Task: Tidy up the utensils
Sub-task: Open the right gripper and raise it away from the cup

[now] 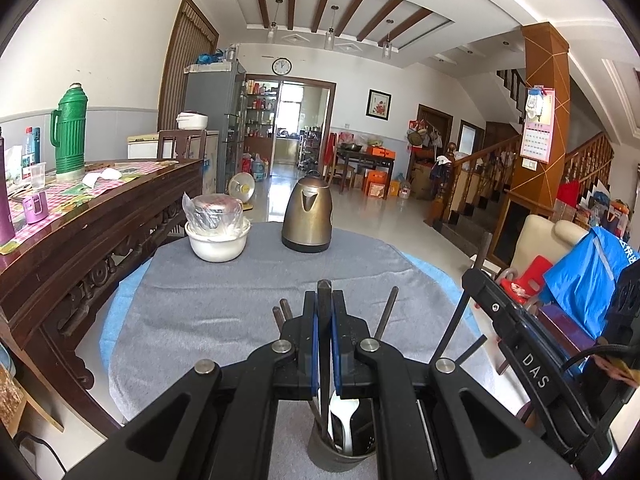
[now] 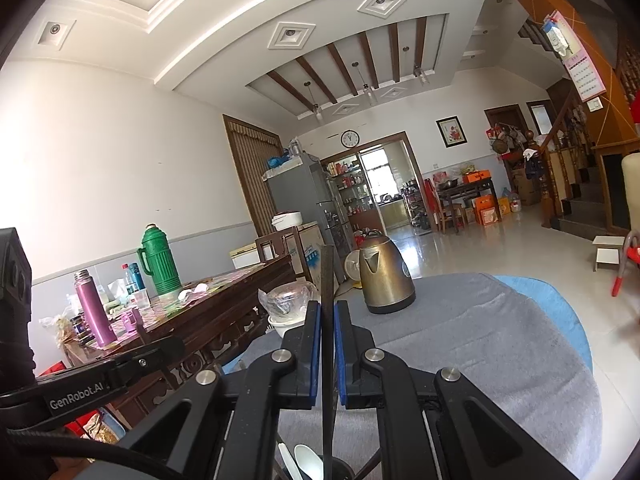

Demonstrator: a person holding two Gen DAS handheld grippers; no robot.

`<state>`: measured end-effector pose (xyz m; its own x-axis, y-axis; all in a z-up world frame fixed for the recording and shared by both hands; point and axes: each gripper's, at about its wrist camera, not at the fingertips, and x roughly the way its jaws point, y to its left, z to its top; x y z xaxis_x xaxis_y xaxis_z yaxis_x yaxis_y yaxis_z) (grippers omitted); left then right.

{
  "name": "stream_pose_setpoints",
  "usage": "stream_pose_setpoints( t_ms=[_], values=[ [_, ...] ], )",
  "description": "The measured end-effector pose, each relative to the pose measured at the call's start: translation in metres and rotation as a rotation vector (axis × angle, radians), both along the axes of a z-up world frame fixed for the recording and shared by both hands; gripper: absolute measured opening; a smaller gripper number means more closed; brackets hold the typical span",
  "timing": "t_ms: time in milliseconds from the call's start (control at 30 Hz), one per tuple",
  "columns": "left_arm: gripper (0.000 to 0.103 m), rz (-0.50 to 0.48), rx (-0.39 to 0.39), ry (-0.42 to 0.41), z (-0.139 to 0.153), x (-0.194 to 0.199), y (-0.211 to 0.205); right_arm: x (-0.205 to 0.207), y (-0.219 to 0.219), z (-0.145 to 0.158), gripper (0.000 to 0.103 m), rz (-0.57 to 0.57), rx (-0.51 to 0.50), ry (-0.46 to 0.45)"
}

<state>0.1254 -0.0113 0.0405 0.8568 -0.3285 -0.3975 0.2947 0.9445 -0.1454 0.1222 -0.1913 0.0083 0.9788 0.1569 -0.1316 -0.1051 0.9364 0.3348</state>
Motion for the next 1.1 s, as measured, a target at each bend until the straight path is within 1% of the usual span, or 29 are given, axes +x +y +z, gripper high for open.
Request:
stream_pose_setpoints(
  t_ms=[233,500,600,633,700,767,867,900,933,967,1100],
  values=[
    [0.006,-0.007,0.014,0.011,-0.001,-0.004,0.002,-0.006,0.001,0.001,0.008,0.026,-0.025,0.0],
    [0.008,0.007,0.036,0.061,-0.009,0.002,0.005,0.0,0.003,-0.004,0.01,0.059,-0.032,0.039],
    [0.008,0.012,0.045,0.062,-0.011,0.002,0.007,0.001,0.004,-0.004,0.01,0.079,-0.039,0.047],
    [0.01,0.013,0.051,0.059,-0.011,0.001,0.007,0.0,0.005,-0.005,0.01,0.079,-0.042,0.044],
    [0.014,0.013,0.058,0.051,-0.01,-0.001,0.008,0.0,0.006,-0.004,0.01,0.09,-0.043,0.042],
    [0.026,0.013,0.062,0.047,-0.01,-0.002,0.009,-0.001,0.006,-0.003,0.01,0.098,-0.038,0.041],
    [0.035,0.018,0.063,0.041,-0.009,-0.002,0.012,-0.002,0.003,-0.002,0.01,0.096,-0.03,0.038],
    [0.036,0.022,0.064,0.041,-0.009,-0.002,0.013,-0.002,0.001,-0.001,0.01,0.092,-0.026,0.036],
    [0.043,0.024,0.064,0.043,-0.01,-0.002,0.015,-0.002,0.001,-0.001,0.01,0.089,-0.023,0.035],
    [0.051,0.026,0.064,0.045,-0.01,-0.002,0.016,-0.002,-0.001,-0.001,0.01,0.084,-0.018,0.034],
    [0.064,0.032,0.077,0.062,-0.014,-0.001,0.018,-0.002,-0.008,0.001,0.011,0.078,0.007,0.04]
  ],
)
